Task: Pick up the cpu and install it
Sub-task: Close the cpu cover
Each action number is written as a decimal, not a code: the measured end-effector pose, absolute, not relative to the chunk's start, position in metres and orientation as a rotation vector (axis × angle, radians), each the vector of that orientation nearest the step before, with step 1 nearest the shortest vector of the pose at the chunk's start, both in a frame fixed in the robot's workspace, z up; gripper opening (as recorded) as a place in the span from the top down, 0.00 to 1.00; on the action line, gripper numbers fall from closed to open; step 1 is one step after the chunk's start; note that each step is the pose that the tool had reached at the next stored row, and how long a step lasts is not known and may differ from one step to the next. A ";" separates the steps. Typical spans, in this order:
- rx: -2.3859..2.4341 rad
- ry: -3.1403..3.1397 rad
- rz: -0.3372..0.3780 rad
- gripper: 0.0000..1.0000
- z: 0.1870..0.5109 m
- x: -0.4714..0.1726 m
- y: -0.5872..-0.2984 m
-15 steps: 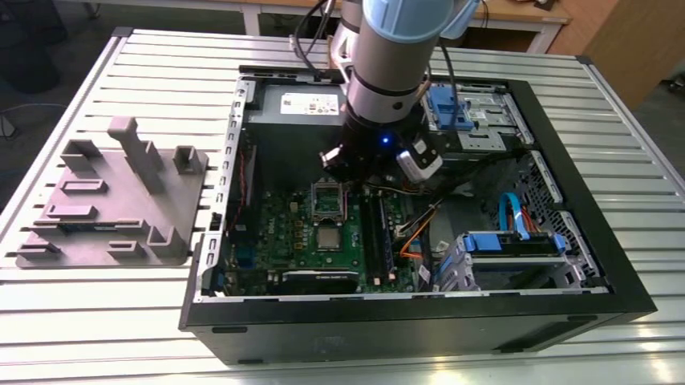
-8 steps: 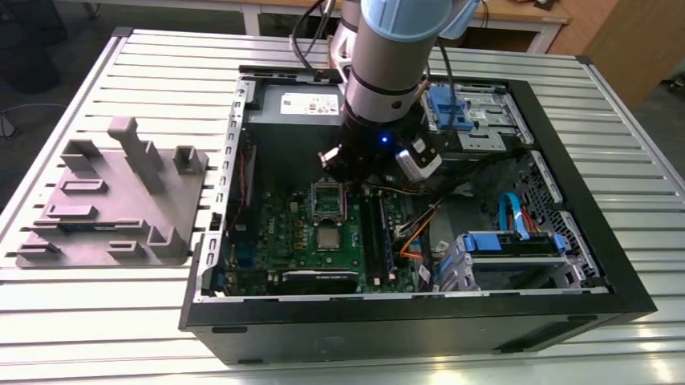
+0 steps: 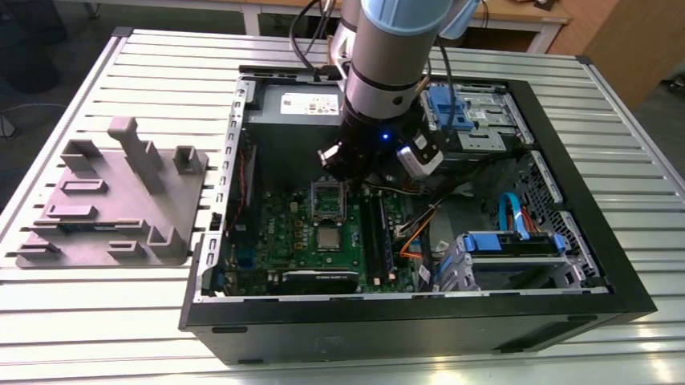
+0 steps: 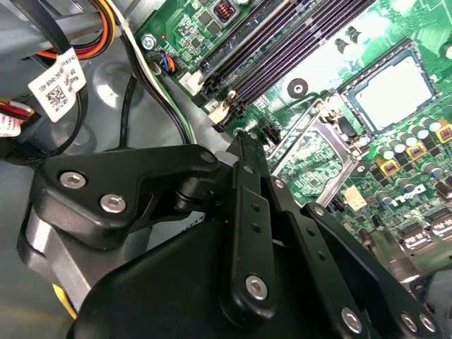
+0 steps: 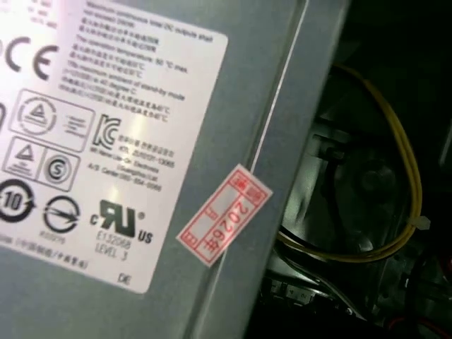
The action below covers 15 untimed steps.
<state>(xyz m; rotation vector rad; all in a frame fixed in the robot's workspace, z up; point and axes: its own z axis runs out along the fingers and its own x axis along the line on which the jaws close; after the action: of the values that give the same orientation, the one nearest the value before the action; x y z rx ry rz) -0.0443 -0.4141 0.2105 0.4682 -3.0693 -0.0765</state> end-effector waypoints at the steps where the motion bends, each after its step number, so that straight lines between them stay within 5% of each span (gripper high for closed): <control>1: 0.471 -3.069 -0.076 0.90 0.211 -0.044 -0.414; 15: 0.572 -3.050 -0.074 0.90 0.216 -0.044 -0.416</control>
<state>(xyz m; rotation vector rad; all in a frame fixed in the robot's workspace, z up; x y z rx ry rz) -0.0443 -0.4158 0.2158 0.5717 -3.0503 -0.0743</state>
